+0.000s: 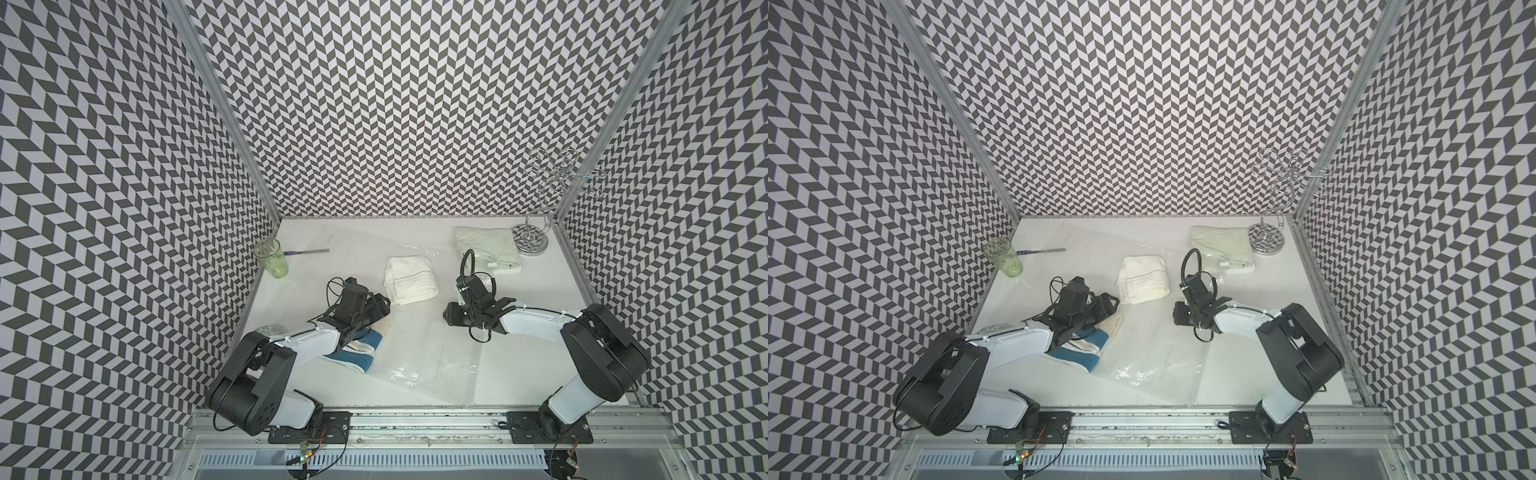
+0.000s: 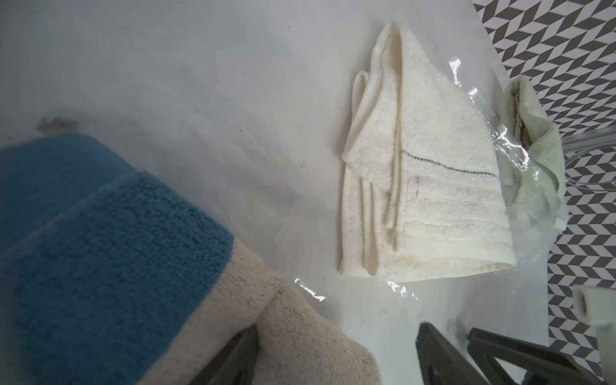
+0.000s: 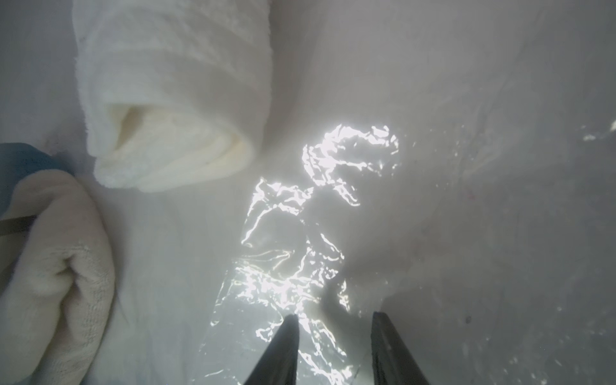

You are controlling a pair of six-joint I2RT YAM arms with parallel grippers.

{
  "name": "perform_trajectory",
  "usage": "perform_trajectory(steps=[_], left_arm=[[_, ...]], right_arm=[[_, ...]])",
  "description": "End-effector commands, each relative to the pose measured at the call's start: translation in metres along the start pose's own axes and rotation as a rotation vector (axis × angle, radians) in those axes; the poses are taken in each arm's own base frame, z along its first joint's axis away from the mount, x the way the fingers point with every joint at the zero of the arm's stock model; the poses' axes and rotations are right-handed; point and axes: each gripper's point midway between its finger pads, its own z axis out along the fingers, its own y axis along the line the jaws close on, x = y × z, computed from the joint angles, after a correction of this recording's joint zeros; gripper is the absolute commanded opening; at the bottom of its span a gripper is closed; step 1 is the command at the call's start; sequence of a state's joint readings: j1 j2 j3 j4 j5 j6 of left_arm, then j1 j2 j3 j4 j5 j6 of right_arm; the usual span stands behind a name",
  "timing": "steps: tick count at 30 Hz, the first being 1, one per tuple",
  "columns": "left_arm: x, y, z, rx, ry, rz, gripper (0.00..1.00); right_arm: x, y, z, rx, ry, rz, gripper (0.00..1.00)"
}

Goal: Place the folded towel into the vacuum bag
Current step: Adjust the vacuum bag at the center of the board.

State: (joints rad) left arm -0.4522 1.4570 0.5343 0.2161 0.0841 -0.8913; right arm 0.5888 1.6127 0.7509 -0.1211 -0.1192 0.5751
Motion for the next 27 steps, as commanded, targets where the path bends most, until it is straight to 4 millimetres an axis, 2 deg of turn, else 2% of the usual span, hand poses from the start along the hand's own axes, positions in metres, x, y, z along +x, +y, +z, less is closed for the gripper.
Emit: perform_trajectory(steps=[1, 5, 9, 13, 17, 19, 24, 27], left_arm=[[0.002, 0.009, 0.021, -0.024, 0.026, -0.026, 0.78], [-0.002, 0.015, 0.048, -0.043, 0.043, -0.022, 0.77], [-0.011, 0.016, 0.076, -0.053, 0.062, 0.001, 0.77], [-0.030, 0.005, 0.087, -0.029, 0.065, 0.016, 0.76], [-0.046, -0.006, 0.067, -0.015, 0.039, 0.044, 0.77], [-0.052, -0.011, 0.050, -0.006, 0.026, 0.061, 0.77], [-0.076, -0.040, -0.003, 0.050, -0.050, 0.121, 0.79], [-0.079, -0.055, -0.023, 0.089, -0.051, 0.153, 0.79]], right_arm=[[0.034, -0.011, 0.000, 0.007, 0.102, 0.056, 0.38], [0.038, -0.007, -0.003, -0.024, 0.116, 0.072, 0.38], [0.041, 0.007, 0.002, -0.059, 0.134, 0.081, 0.38], [0.051, 0.032, 0.011, -0.102, 0.170, 0.084, 0.37], [0.059, 0.061, 0.010, -0.159, 0.198, 0.060, 0.36], [0.052, 0.067, 0.004, -0.159, 0.190, 0.044, 0.36], [0.003, 0.089, -0.026, -0.181, 0.086, -0.039, 0.41], [-0.035, 0.080, -0.038, -0.145, 0.034, -0.003, 0.46]])
